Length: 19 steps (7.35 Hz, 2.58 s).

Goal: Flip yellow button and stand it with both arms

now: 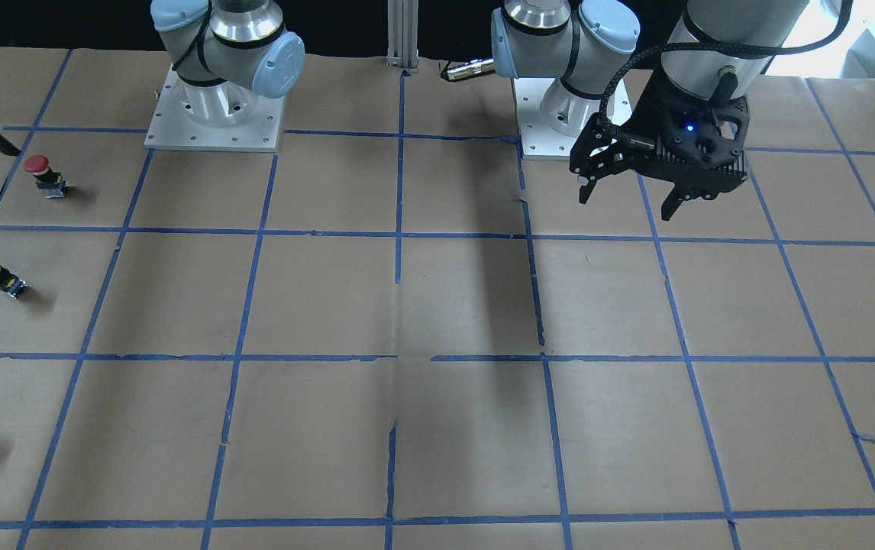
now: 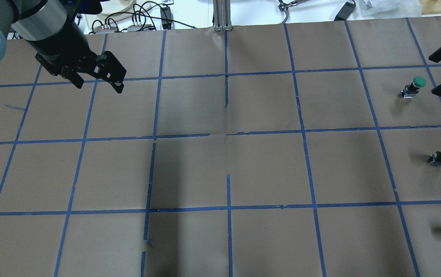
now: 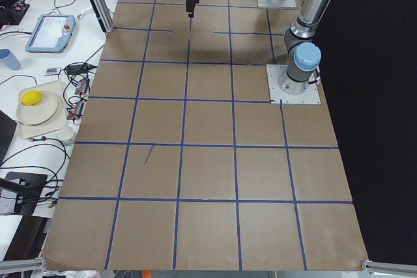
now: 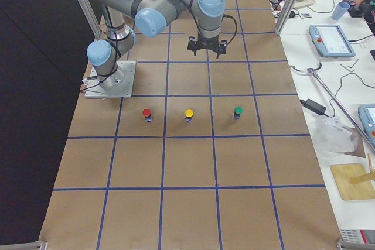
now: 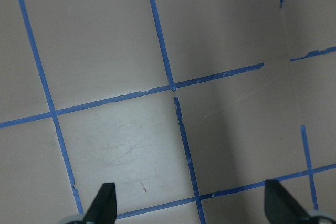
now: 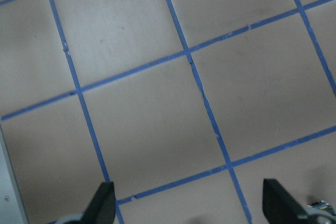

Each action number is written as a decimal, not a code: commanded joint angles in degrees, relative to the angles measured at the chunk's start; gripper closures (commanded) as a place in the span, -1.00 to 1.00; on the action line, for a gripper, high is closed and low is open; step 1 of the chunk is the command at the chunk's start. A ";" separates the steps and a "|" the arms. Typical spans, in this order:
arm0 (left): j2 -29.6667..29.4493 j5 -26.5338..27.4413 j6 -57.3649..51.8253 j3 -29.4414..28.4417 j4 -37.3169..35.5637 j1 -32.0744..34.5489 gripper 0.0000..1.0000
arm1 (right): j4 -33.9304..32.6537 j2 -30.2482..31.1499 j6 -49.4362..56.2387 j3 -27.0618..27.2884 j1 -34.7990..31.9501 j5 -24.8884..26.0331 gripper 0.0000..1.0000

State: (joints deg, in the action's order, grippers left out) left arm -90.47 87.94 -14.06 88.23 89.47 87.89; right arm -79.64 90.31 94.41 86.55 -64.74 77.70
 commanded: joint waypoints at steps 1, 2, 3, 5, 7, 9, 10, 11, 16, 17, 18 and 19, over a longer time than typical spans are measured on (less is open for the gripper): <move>-0.06 -0.05 0.00 -0.07 -0.26 0.09 -0.99 | 1.68 1.80 -23.20 -0.24 -10.10 0.87 -1.00; -0.06 0.04 0.00 -0.07 -0.26 0.09 -0.99 | 1.59 2.06 -32.70 -0.16 -14.84 2.01 -1.00; -0.06 0.04 0.00 0.02 -0.26 0.09 -0.99 | 1.42 2.07 -41.67 -0.16 -20.02 4.63 -1.00; -0.06 0.21 0.09 0.02 -0.26 0.35 -0.99 | 1.15 1.89 -51.47 -0.07 -25.16 8.61 -1.00; -0.15 0.22 0.00 0.02 -0.26 0.27 -0.99 | 0.46 1.89 -63.83 -0.07 -27.10 8.79 -1.00; -0.15 0.21 0.09 0.02 -0.26 0.27 -1.00 | -2.87 1.89 -77.36 -0.07 -27.11 14.04 -0.99; -0.23 0.21 0.09 0.02 -0.26 0.27 -0.99 | -5.06 1.80 -84.58 -0.07 -27.11 13.80 -0.99; -0.15 0.21 0.09 0.02 -0.26 0.27 -0.99 | -8.74 1.80 -89.70 0.63 -27.11 13.88 -0.99; -0.32 0.04 0.09 0.02 -0.70 0.27 -1.00 | -12.81 1.89 -90.45 2.48 -27.20 13.71 -0.99; -0.32 0.04 0.09 -0.07 -0.79 0.27 -0.99 | -13.08 2.15 -90.45 2.83 -27.20 13.71 -0.99; -0.41 -0.05 0.09 -0.07 -0.79 0.27 -0.99 | -13.08 2.24 -90.36 2.92 -27.20 13.71 -0.99; -0.32 -0.22 0.09 -0.07 -0.79 0.27 -0.99 | -13.08 2.24 -90.36 2.92 -27.20 13.71 -0.99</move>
